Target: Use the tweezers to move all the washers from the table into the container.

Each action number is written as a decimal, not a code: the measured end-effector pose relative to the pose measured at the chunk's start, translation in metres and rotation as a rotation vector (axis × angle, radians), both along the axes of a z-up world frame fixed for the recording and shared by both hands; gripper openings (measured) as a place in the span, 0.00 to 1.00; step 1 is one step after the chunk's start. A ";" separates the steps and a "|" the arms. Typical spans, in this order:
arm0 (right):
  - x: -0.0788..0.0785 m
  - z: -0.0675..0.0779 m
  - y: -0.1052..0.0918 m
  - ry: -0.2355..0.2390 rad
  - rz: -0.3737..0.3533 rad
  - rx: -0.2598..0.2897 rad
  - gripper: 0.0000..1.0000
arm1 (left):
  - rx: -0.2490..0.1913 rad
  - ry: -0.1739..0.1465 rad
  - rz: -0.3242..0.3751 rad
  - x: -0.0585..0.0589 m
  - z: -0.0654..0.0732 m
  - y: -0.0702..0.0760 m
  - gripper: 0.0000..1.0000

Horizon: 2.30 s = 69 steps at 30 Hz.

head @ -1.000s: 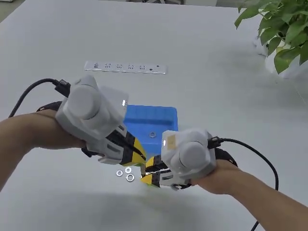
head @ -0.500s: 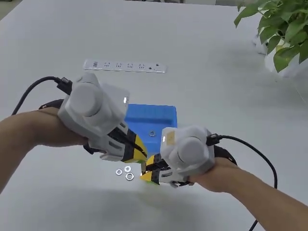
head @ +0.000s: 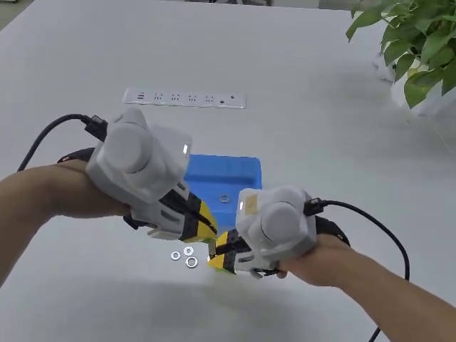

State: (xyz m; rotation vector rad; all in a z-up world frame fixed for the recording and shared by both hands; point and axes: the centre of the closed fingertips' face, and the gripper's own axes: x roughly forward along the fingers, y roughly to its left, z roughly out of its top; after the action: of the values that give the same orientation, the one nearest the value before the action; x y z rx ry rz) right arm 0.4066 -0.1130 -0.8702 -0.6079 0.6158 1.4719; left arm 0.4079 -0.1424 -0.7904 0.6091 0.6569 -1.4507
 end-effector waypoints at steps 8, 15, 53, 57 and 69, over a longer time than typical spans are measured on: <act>-0.002 0.003 0.000 -0.004 0.004 0.001 0.09 | 0.000 -0.001 0.001 -0.001 0.002 0.000 0.06; -0.003 0.010 0.000 -0.015 0.008 0.002 0.09 | -0.006 -0.008 0.005 -0.003 0.011 0.000 0.06; 0.026 0.067 0.001 -0.079 -0.003 0.000 0.09 | -0.012 -0.097 -0.015 0.021 0.067 0.002 0.06; 0.034 0.072 0.001 -0.088 -0.007 0.004 0.09 | -0.014 -0.106 -0.017 0.028 0.072 0.001 0.06; 0.057 0.075 0.000 -0.104 -0.006 0.004 0.09 | -0.011 -0.121 -0.020 0.050 0.074 0.001 0.06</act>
State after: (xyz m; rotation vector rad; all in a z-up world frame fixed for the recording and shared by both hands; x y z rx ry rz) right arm 0.4637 -0.1125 -0.7955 -0.6742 0.5336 1.4262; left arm 0.4581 -0.1419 -0.7164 0.6907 0.5489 -1.4238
